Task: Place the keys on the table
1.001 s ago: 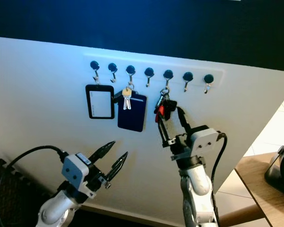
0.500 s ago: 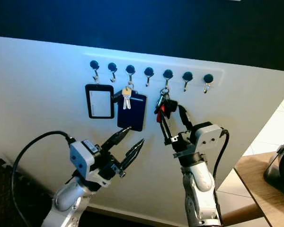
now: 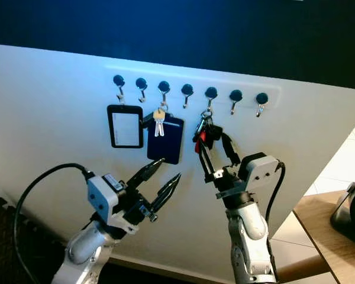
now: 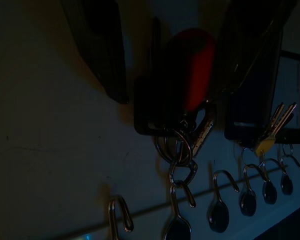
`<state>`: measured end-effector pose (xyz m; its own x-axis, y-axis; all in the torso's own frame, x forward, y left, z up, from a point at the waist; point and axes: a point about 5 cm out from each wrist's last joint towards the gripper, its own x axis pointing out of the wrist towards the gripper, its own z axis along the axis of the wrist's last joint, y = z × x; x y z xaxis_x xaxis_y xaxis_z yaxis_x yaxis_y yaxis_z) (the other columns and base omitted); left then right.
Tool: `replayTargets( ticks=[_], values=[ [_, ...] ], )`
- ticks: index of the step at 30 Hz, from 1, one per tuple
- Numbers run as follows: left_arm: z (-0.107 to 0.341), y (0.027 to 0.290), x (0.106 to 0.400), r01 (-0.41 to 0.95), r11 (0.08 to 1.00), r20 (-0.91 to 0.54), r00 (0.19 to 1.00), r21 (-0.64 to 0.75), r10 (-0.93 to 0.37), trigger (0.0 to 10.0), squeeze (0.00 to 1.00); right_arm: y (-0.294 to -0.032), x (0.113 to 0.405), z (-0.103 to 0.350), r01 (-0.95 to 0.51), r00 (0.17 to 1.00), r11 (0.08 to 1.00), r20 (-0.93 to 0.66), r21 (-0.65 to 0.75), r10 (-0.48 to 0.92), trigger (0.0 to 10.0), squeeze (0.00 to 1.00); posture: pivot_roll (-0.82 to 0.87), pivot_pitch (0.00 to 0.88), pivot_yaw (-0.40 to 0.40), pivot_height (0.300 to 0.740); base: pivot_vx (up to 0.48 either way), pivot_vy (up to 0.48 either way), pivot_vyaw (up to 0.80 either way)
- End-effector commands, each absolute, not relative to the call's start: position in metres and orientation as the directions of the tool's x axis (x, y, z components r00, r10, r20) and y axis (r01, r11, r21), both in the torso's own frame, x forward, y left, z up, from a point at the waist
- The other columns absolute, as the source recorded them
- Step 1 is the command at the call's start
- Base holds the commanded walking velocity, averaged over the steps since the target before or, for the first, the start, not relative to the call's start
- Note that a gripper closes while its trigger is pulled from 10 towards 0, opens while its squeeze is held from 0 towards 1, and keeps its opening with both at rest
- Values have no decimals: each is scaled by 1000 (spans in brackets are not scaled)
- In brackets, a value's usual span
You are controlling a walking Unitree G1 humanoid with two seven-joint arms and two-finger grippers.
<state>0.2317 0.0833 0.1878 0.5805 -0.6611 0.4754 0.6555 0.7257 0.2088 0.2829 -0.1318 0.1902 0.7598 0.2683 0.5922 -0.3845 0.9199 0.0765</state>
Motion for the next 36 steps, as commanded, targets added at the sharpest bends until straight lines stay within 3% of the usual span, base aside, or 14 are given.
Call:
replayTargets(
  ticks=[1, 2, 6, 8, 16, 18, 19, 23, 24, 25, 28, 29, 31, 36],
  values=[
    [186, 82, 229, 663, 719, 463, 580, 210, -671, 10000, 0, -134, 282, 185, -380, 777, 921, 569, 84, 269, 7098, 0, 119, 88, -58, 740, 0, 0, 0],
    [186, 82, 230, 662, 719, 461, 581, 212, -671, 10000, 0, -134, 281, 185, -391, 772, 916, 574, 91, 273, 196, 0, 119, 88, -58, 740, 0, 0, 0],
    [186, 82, 230, 662, 719, 459, 581, 214, -672, 10000, 0, -134, 281, 185, -388, 773, 917, 572, 86, 274, 0, 0, 118, 87, -58, 740, 0, 0, 0],
    [185, 82, 230, 662, 718, 458, 581, 214, -673, 10000, 0, -134, 281, 185, -382, 777, 921, 567, 79, 274, 8627, 0, 118, 86, -58, 740, 0, 0, 0],
    [185, 81, 230, 662, 717, 454, 582, 217, -675, 10000, 0, -133, 282, 182, -374, 788, 926, 543, 48, 290, 10000, 0, 117, 87, -59, 740, 0, 0, 0],
    [185, 81, 230, 662, 717, 454, 582, 217, -675, 10000, 0, -133, 282, 182, -379, 785, 924, 547, 53, 291, 6314, 0, 118, 86, -58, 740, 0, 0, 0],
    [185, 81, 230, 662, 717, 454, 582, 217, -675, 10000, 0, -133, 281, 182, -384, 783, 921, 552, 67, 286, 0, 0, 118, 87, -59, 740, 0, 0, 0],
    [185, 81, 230, 663, 717, 454, 581, 218, -675, 10000, 0, -134, 281, 182, -373, 787, 926, 551, 66, 278, 0, 0, 117, 87, -59, 740, 0, 0, 0],
    [185, 81, 230, 663, 717, 454, 582, 217, -675, 10000, 0, -134, 281, 182, -365, 789, 929, 549, 57, 276, 2392, 0, 118, 86, -58, 740, 0, 0, 0],
    [185, 81, 230, 663, 717, 454, 582, 217, -675, 10000, 0, -134, 281, 182, -358, 791, 932, 547, 50, 275, 10000, 0, 118, 86, -58, 740, 0, 0, 0],
    [185, 81, 229, 663, 716, 451, 582, 218, -676, 10000, 0, -134, 282, 182, -362, 789, 930, 550, 55, 275, 10000, 0, 118, 86, -58, 740, 0, 0, 0],
    [185, 81, 229, 663, 716, 451, 582, 219, -677, 10000, 0, -134, 281, 182, -367, 785, 928, 555, 62, 274, 4118, 0, 119, 86, -58, 740, 0, 0, 0],
    [185, 81, 229, 663, 716, 451, 582, 219, -677, 10000, 0, -134, 281, 183, -371, 783, 926, 559, 67, 273, 0, 0, 119, 86, -58, 740, 0, 0, 0],
    [184, 81, 229, 663, 716, 448, 583, 219, -678, 10000, 0, -134, 281, 182, -377, 784, 924, 556, 72, 276, 0, 0, 119, 85, -56, 740, 0, 0, 0]
  ],
)
